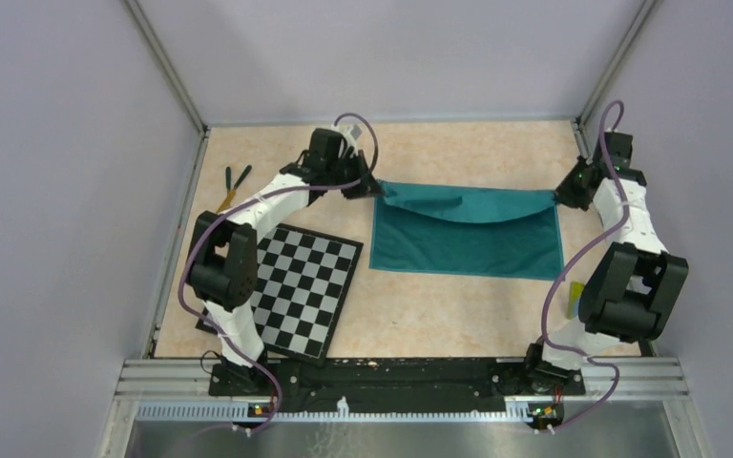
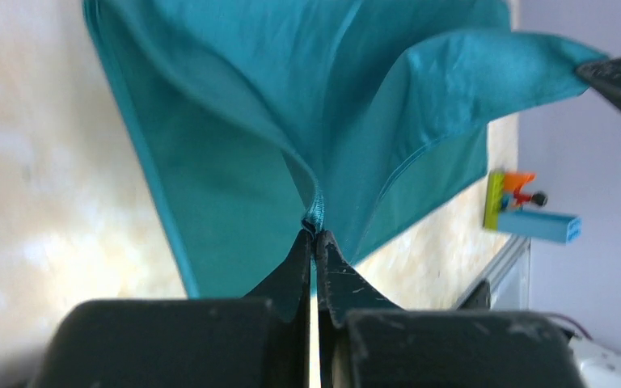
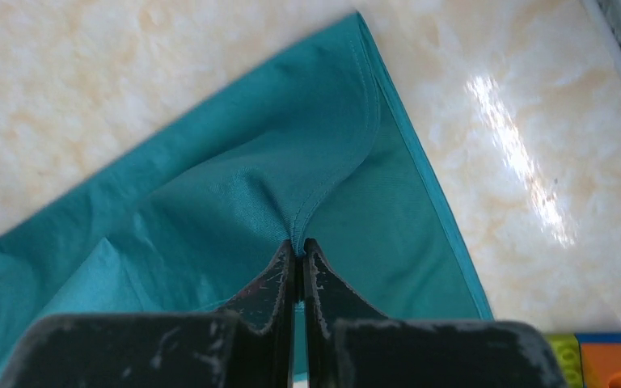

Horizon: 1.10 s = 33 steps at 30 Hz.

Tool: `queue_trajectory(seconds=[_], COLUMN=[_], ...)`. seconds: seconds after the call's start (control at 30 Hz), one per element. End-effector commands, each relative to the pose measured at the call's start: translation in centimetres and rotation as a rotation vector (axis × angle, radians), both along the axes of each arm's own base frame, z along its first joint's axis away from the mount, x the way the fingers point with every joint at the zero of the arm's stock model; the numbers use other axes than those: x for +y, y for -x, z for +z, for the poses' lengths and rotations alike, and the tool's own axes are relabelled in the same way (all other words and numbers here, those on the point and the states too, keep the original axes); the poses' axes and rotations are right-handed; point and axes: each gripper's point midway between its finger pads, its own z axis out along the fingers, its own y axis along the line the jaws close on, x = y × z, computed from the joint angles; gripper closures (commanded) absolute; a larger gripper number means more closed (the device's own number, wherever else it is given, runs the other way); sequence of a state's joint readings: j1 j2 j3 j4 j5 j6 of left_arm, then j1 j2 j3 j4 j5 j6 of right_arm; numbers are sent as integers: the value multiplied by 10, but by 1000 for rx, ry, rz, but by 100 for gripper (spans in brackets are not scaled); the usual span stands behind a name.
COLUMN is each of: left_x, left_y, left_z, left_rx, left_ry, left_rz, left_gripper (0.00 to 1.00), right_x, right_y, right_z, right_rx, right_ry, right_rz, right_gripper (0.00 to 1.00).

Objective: Fold the napkin into a case and place the utensils inside
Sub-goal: Fold and flatten the napkin at the center of the board.

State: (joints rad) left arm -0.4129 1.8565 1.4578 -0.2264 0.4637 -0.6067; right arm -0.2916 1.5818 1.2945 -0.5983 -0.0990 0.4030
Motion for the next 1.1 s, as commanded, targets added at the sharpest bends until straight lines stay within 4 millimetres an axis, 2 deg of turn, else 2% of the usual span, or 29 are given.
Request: queue_trajectory(seconds=[0.0,0.07,0.2,0.3,0.43,0.77,1.07], left_x=[6,9,9,8,10,11,3], left_y=[49,65,86,97,105,113,135], left_z=[-24,-44,-71,-86,-90,-81,-112], left_rx=[100,155,210,245,254,228,282], left_ry=[17,4,-15,-24,-39,-82,-143], left_rz=[-55,-61,-79,-94,-93,-97,-111], left_gripper=[100,100,100,100,100,100,100], right_x=[-11,-13,-10,-11,-12,-12,-4], right_y=[32,44,63,71,78,97,103], right_z=[-14,-26,-55,-63,-64,-67,-88], right_rx=[48,75,145,166,167,188,226], right_ry=[49,51,44,58,69,92,49], right_rz=[-34,-46,-47,-54,-61,-83,-72], right_gripper=[100,100,100,100,100,100,100])
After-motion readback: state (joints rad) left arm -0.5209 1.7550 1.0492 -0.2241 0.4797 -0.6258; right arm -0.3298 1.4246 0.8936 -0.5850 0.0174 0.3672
